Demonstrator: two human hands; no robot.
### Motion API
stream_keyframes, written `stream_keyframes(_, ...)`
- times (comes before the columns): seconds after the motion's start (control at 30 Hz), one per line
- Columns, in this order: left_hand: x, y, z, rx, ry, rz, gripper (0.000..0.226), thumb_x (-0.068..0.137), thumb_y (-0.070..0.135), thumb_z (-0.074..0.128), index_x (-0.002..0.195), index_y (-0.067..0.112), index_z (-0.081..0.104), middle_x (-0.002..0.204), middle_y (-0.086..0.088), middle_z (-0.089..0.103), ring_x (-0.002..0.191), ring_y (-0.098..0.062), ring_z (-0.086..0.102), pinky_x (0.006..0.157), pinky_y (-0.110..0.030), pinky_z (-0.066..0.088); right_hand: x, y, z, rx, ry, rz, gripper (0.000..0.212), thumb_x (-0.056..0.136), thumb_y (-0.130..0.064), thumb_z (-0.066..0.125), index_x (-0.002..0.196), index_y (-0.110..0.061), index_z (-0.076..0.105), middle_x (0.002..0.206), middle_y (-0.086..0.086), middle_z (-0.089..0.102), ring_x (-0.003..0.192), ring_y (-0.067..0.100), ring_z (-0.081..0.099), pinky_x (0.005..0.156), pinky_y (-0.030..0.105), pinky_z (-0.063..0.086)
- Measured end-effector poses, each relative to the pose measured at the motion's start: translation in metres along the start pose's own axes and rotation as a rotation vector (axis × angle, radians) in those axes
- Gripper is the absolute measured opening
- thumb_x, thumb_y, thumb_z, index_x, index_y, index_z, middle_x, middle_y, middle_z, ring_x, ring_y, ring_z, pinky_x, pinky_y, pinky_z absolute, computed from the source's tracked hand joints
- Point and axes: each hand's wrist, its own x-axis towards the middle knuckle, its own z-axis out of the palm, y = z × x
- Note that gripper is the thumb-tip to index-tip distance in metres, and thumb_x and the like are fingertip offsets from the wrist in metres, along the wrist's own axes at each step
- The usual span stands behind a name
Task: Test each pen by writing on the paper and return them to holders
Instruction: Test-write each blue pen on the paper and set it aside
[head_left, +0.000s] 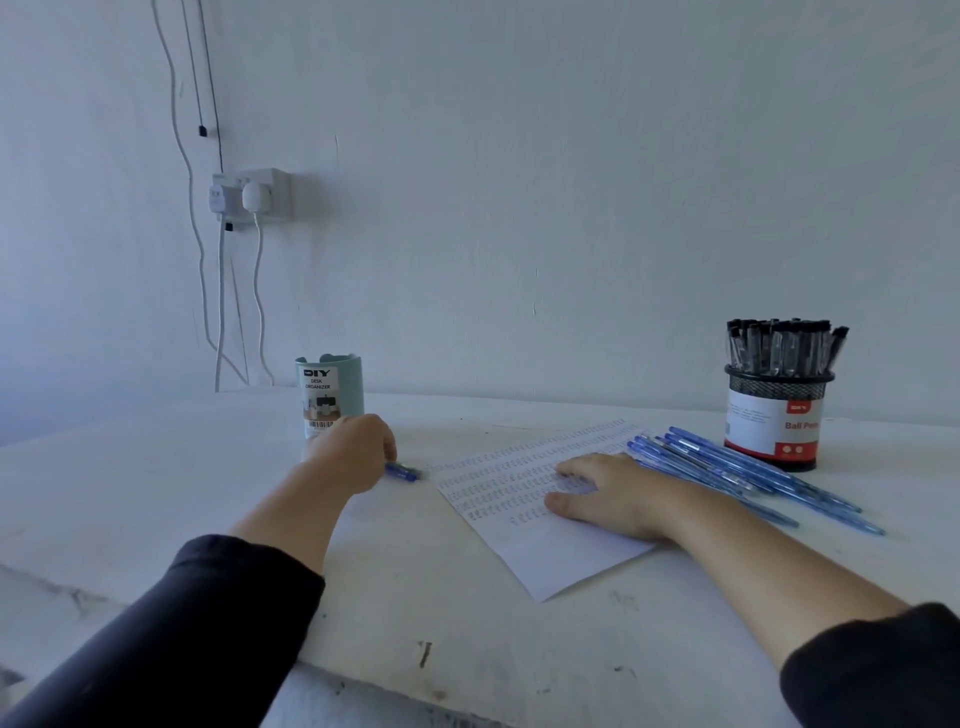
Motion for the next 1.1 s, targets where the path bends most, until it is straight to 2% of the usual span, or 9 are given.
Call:
stream_keyframes(0.13, -0.001, 0.001, -0.001, 0.008, -0.004, 0.046, 0.042, 0.087, -0.006, 0.040, 0.104, 0.025, 0.063, 0.119, -0.002, 0.057, 0.109, -0.024, 0.051, 0.084, -0.032, 0.047, 0.001, 0.001, 0.000, 0.020, -0.006, 0.004, 0.065, 0.091, -0.056, 0.046, 0.147, -0.026, 0.031, 0.154, -0.003, 0.028, 0.143, 0.018, 0.021, 0.116, 0.034, 0.021)
stream_keyframes(0.43, -0.001, 0.003, -0.002, 0.028, 0.077, 0.172, 0.034, 0.087, -0.005, 0.043, 0.090, 0.028, 0.047, 0.105, 0.000, 0.063, 0.095, -0.022, 0.054, 0.074, -0.033, 0.045, 0.001, 0.001, 0.000, 0.013, -0.011, 0.004, 0.065, 0.092, -0.056, 0.046, 0.147, -0.026, 0.030, 0.155, -0.003, 0.027, 0.142, 0.018, 0.022, 0.116, 0.035, 0.021)
stream_keyframes(0.53, 0.002, 0.008, -0.004, -0.134, 0.298, 0.252, 0.022, 0.092, 0.003, 0.051, 0.096, 0.025, 0.053, 0.091, -0.004, 0.065, 0.079, -0.024, 0.057, 0.059, -0.032, 0.043, -0.001, 0.000, -0.002, 0.002, -0.021, 0.007, 0.065, 0.093, -0.056, 0.044, 0.148, -0.026, 0.028, 0.155, -0.001, 0.026, 0.142, 0.019, 0.022, 0.115, 0.033, 0.021)
stream_keyframes(0.63, -0.003, 0.017, -0.010, -0.261, 0.592, 0.314, 0.027, 0.090, 0.003, 0.057, 0.116, 0.011, 0.058, 0.086, -0.009, 0.064, 0.078, -0.030, 0.058, 0.064, -0.039, 0.047, -0.001, 0.000, -0.002, -0.020, -0.032, 0.006, 0.065, 0.093, -0.056, 0.042, 0.148, -0.025, 0.028, 0.155, -0.001, 0.026, 0.142, 0.020, 0.023, 0.114, 0.033, 0.022)
stream_keyframes(0.73, -0.017, 0.035, -0.022, -0.444, 0.716, 0.208, 0.015, 0.088, 0.009, 0.062, 0.103, 0.007, 0.059, 0.083, -0.005, 0.059, 0.074, -0.023, 0.052, 0.064, -0.029, 0.034, 0.003, 0.002, 0.000, -0.029, -0.027, -0.002, 0.066, 0.092, -0.058, 0.043, 0.147, -0.024, 0.031, 0.154, -0.001, 0.028, 0.141, 0.020, 0.023, 0.114, 0.036, 0.023)
stream_keyframes(0.77, -0.023, 0.042, -0.025, -0.529, 0.707, 0.163, 0.008, 0.086, 0.012, 0.064, 0.090, 0.010, 0.058, 0.078, -0.002, 0.057, 0.070, -0.021, 0.051, 0.060, -0.027, 0.030, 0.004, 0.002, 0.001, -0.029, -0.023, -0.001, 0.066, 0.091, -0.058, 0.043, 0.147, -0.025, 0.031, 0.154, -0.001, 0.029, 0.141, 0.020, 0.024, 0.114, 0.037, 0.023)
stream_keyframes(0.87, -0.035, 0.058, -0.030, -0.979, 0.498, -0.007, 0.027, 0.085, 0.012, 0.063, 0.066, 0.015, 0.044, 0.058, -0.002, 0.049, 0.051, -0.018, 0.052, 0.048, -0.024, 0.032, 0.005, 0.003, 0.002, -0.047, -0.021, -0.003, 0.067, 0.091, -0.059, 0.042, 0.147, -0.025, 0.031, 0.154, -0.001, 0.028, 0.142, 0.021, 0.023, 0.114, 0.039, 0.023)
stream_keyframes(0.97, -0.052, 0.072, -0.030, -1.497, 0.122, -0.252, 0.021, 0.094, 0.009, 0.051, 0.073, 0.007, 0.050, 0.059, -0.008, 0.054, 0.040, -0.015, 0.053, 0.039, -0.024, 0.041, 0.007, 0.004, 0.002, -0.064, -0.017, -0.003, 0.067, 0.091, -0.059, 0.042, 0.147, -0.025, 0.030, 0.154, 0.000, 0.029, 0.141, 0.023, 0.024, 0.114, 0.039, 0.024)
stream_keyframes(1.1, -0.066, 0.078, -0.023, -1.660, -0.112, -0.435, 0.030, 0.098, 0.021, 0.050, 0.079, 0.000, 0.057, 0.064, -0.018, 0.064, 0.049, -0.022, 0.063, 0.040, -0.023, 0.051, 0.008, 0.004, 0.002, -0.068, -0.018, -0.007, 0.067, 0.092, -0.059, 0.041, 0.148, -0.024, 0.028, 0.156, 0.000, 0.025, 0.143, 0.023, 0.021, 0.115, 0.040, 0.022)
